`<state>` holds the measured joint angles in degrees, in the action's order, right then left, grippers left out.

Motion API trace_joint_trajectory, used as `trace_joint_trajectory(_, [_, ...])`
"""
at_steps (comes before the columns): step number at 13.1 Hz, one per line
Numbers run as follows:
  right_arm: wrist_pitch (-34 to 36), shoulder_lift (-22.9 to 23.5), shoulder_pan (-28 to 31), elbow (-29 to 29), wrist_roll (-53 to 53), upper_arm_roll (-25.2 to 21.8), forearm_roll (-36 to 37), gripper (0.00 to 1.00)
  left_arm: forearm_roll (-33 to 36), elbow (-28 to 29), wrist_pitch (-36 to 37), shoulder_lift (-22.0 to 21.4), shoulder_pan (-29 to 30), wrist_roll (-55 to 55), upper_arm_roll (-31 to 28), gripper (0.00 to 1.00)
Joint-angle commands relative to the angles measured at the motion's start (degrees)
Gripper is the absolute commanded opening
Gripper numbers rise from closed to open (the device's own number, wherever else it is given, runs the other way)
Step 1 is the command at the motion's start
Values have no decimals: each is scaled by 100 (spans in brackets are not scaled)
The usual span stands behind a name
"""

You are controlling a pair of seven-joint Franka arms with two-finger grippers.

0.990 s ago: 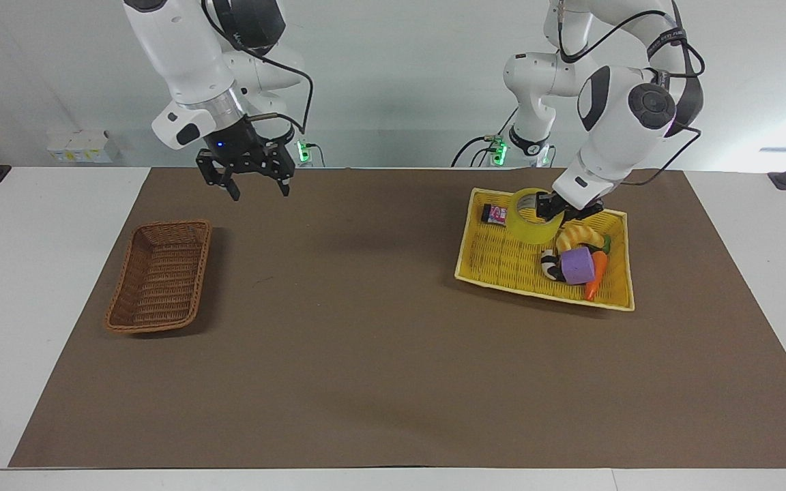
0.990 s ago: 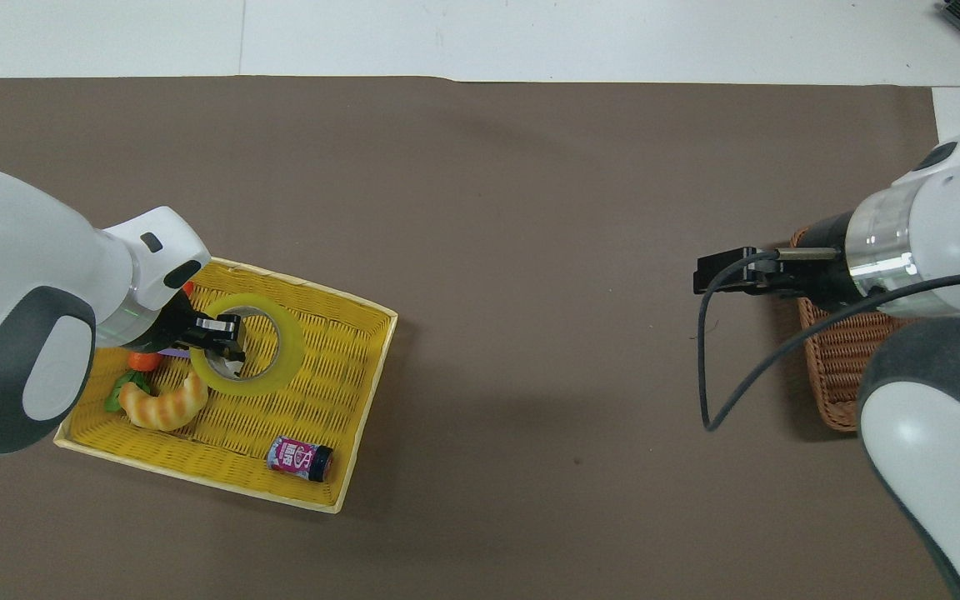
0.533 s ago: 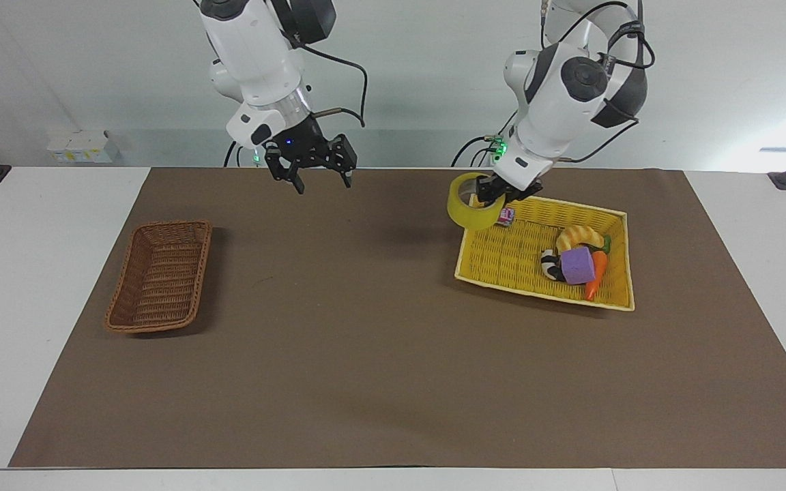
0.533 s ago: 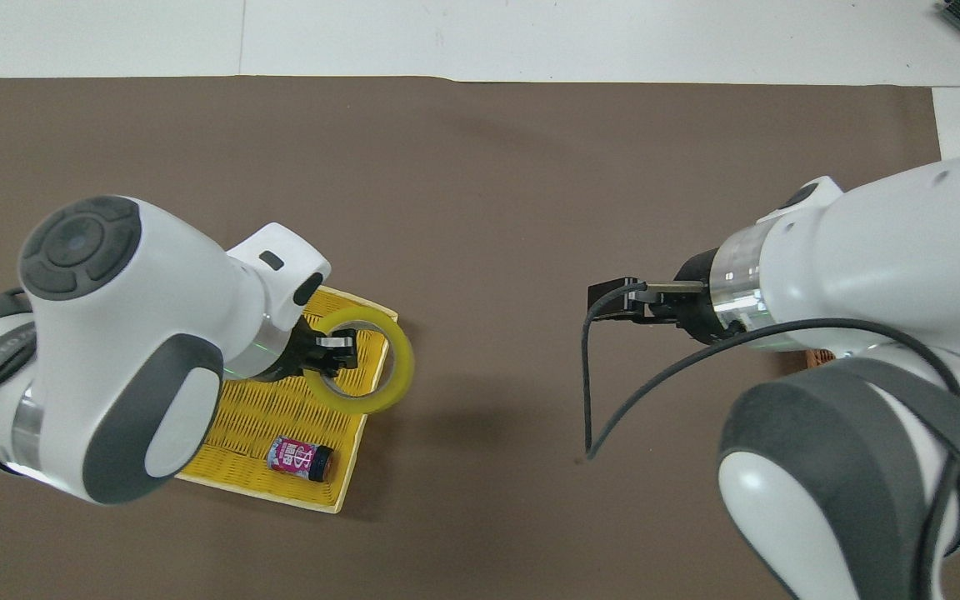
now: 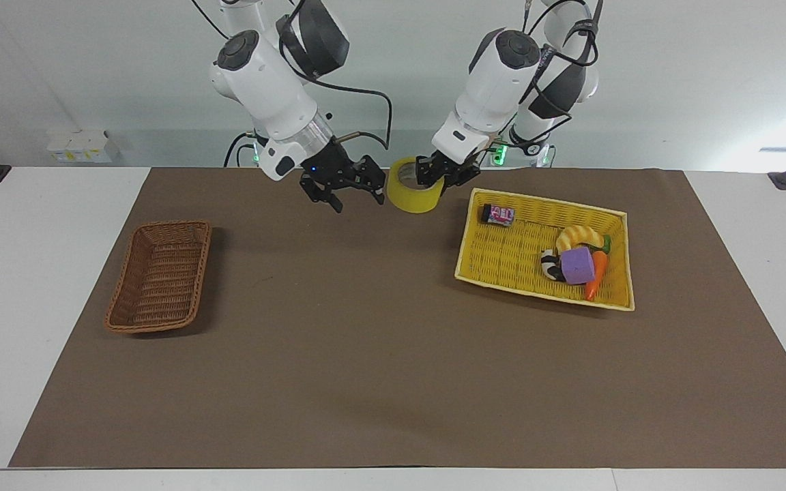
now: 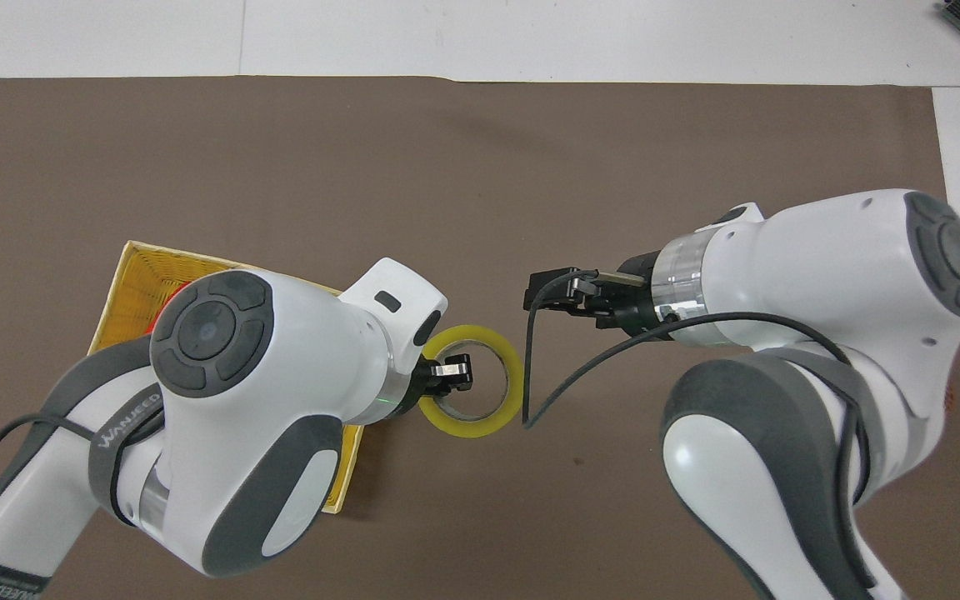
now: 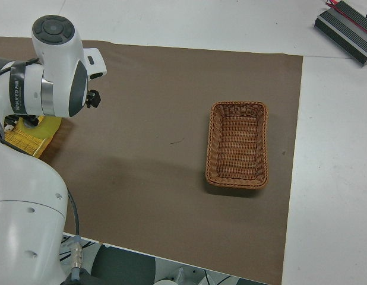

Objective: Move tape to another basket
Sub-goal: 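Lift the tape with the left gripper toward the right gripper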

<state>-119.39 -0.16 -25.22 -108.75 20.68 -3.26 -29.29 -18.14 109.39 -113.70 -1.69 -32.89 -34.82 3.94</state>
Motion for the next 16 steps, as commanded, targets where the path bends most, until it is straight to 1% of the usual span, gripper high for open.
trace_joint_trajectory(1, [-322, -124, -62, -365, -527, 1, -576, 100, -277, -154, -457, 255, -295, -104, -112, 0])
trace_joint_trajectory(2, [-252, -142, -1, -383, -991, -7, -673, 100, -278, -260, -599, 466, -384, -208, -112, 0])
trace_joint_trajectory(3, [-156, -142, 95, -401, -1396, -8, -770, 100, -278, -356, -626, 581, -384, -218, -112, 0])
trace_joint_trajectory(5, [125, -151, 411, -401, -2205, -16, -1453, 100, -295, -436, -714, 635, -358, -227, -112, 0])
trace_joint_trajectory(7, [424, -194, 536, -427, -2550, -25, -1509, 100, -435, -454, -855, 696, -297, -210, -112, 0])
trace_joint_trajectory(9, [417, -352, 536, -690, -2823, -25, -1501, 100, -733, -454, -1030, 705, -279, -209, -112, 0])
trace_joint_trajectory(12, [425, -423, 518, -788, -3016, -25, -1439, 100, -954, -533, -1040, 758, -288, -227, -112, 0])
trace_joint_trajectory(13, [425, -423, 518, -796, -3113, -25, -1378, 82, -963, -551, -1031, 758, -288, -210, -112, 0])
trace_joint_trajectory(14, [425, -432, 518, -796, -3105, -25, -1377, 46, -963, -551, -1022, 749, -288, -218, -112, 0])
trace_joint_trajectory(15, [425, -432, 518, -796, -3044, -25, -1377, 18, -963, -559, -987, 714, -305, -244, -112, 0])
trace_joint_trajectory(16, [425, -441, 518, -796, -2948, -25, -1377, 3, -981, -559, -917, 644, -323, -297, -112, 0])
